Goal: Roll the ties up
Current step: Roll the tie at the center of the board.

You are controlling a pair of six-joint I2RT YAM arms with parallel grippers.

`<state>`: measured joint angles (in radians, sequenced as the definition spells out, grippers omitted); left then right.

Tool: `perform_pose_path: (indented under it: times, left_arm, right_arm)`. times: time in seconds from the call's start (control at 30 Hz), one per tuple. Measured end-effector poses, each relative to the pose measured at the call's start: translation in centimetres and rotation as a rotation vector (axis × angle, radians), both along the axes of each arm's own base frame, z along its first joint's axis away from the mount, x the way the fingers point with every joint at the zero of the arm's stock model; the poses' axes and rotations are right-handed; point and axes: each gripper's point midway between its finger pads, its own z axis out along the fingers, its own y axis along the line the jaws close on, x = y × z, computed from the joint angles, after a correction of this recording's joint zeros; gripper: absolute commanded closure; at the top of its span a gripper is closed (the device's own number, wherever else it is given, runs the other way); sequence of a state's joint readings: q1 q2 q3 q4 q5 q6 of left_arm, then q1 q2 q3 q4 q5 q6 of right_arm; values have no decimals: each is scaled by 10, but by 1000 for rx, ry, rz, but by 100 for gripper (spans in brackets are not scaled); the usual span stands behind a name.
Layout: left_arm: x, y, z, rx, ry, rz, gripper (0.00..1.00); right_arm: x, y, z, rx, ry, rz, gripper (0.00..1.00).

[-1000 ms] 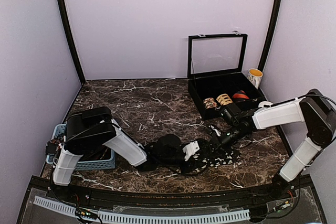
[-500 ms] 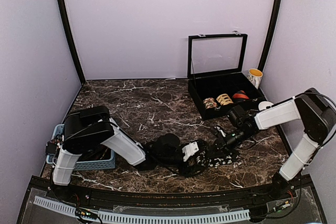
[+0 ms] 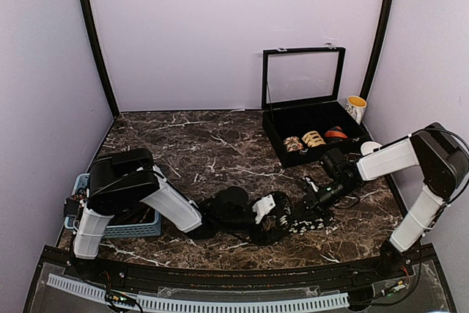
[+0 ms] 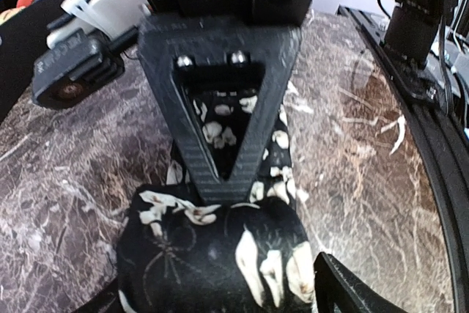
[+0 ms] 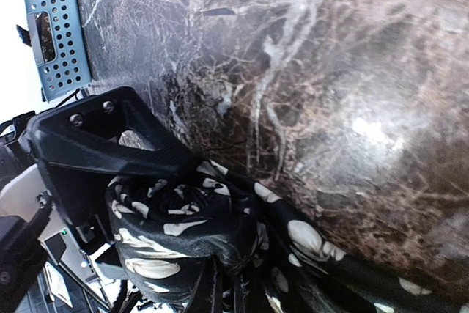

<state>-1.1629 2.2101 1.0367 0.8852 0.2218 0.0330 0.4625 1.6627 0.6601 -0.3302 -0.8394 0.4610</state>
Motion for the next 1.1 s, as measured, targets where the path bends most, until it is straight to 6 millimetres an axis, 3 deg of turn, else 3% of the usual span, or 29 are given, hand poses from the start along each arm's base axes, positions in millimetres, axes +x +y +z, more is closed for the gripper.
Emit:
perform_pose_path:
  times: [0.13, 0.43, 0.77, 0.93, 1.1]
  left_arm:
    - [0, 0, 5, -30, 4, 5, 23]
    - [-4, 11, -6, -14, 7, 7, 23]
    - [-6, 27, -9, -9, -25, 19, 23]
    - [-3, 27, -8, -10, -30, 30, 25]
    - [1, 11, 2, -47, -40, 18, 28]
  right_arm:
    - [-1, -5, -1, -31, -17, -12, 100]
    - [-2, -14, -8, -111, -6, -48, 100]
    - [-3, 30, -7, -69, -28, 62, 100]
    - [-2, 35, -6, -42, -30, 65, 100]
    - [-4, 37, -9, -35, -30, 70, 100]
